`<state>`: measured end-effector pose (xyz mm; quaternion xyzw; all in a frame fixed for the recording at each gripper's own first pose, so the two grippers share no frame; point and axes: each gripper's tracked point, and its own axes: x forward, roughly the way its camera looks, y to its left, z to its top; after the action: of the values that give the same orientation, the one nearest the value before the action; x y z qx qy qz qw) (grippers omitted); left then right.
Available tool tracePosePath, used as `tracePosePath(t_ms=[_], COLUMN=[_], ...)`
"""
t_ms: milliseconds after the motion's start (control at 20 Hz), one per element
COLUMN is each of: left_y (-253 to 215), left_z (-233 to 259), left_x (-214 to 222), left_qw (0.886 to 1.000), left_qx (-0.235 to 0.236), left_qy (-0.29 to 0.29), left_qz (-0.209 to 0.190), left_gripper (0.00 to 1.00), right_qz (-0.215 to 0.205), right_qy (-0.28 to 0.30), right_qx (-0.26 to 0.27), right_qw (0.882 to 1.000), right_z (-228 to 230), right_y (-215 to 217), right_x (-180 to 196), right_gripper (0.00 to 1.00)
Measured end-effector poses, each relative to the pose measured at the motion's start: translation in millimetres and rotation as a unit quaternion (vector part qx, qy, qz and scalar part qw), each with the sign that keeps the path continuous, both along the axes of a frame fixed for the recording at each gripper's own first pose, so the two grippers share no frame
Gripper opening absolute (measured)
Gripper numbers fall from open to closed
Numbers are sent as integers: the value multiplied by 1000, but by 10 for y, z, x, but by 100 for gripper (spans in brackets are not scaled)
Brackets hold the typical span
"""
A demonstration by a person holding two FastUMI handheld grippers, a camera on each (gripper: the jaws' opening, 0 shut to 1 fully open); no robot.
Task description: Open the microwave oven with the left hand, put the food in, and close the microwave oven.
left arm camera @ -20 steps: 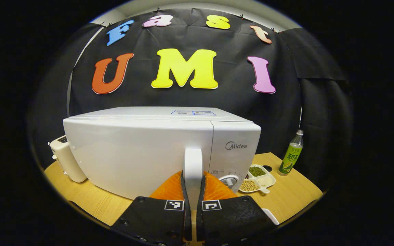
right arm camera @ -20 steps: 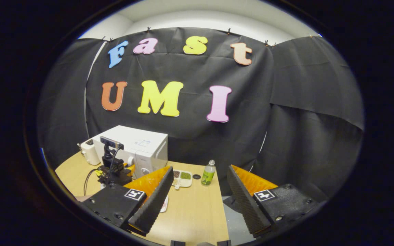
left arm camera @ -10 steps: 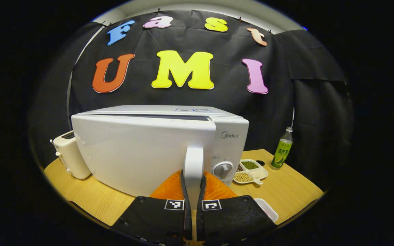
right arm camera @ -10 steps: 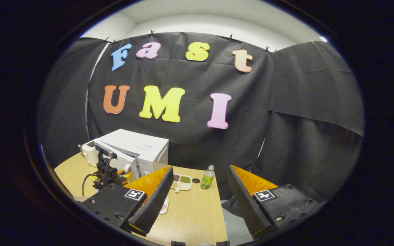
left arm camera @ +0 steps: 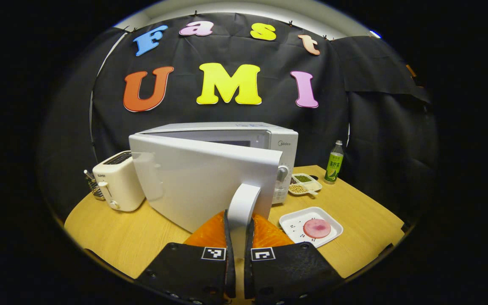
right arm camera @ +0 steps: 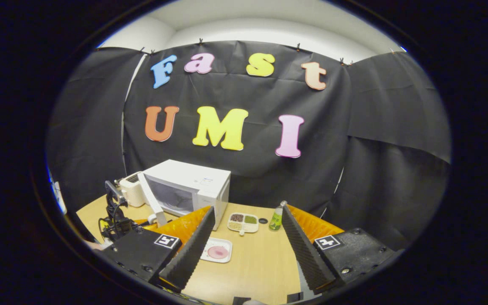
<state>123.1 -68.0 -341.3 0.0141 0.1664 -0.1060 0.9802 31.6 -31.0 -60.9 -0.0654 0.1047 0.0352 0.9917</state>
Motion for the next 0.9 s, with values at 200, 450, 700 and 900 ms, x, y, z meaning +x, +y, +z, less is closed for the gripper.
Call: tracePosePath(t_ms=[200, 450, 700, 900], left_y=[490, 1015, 1595, 2018], left_z=[66, 108, 183, 234], left_x=[-325, -602, -872, -1063], left_qw=[1000, 998, 995, 990], left_qx=[16, 27, 42, 60], left_qy=[-1, 3, -4, -11], left_qz=[27, 49, 91, 126], left_gripper=[19, 45, 81, 95], right_qz=[27, 53, 72, 86], right_qy=[-1, -4, -3, -3], right_qx=[3, 1, 12, 21], right_qw=[1000, 999, 997, 996], right_z=[24, 29, 4, -13], right_y=[386, 743, 1027, 1192], right_x=[-170, -385, -496, -535], right_gripper=[96, 97, 100, 97])
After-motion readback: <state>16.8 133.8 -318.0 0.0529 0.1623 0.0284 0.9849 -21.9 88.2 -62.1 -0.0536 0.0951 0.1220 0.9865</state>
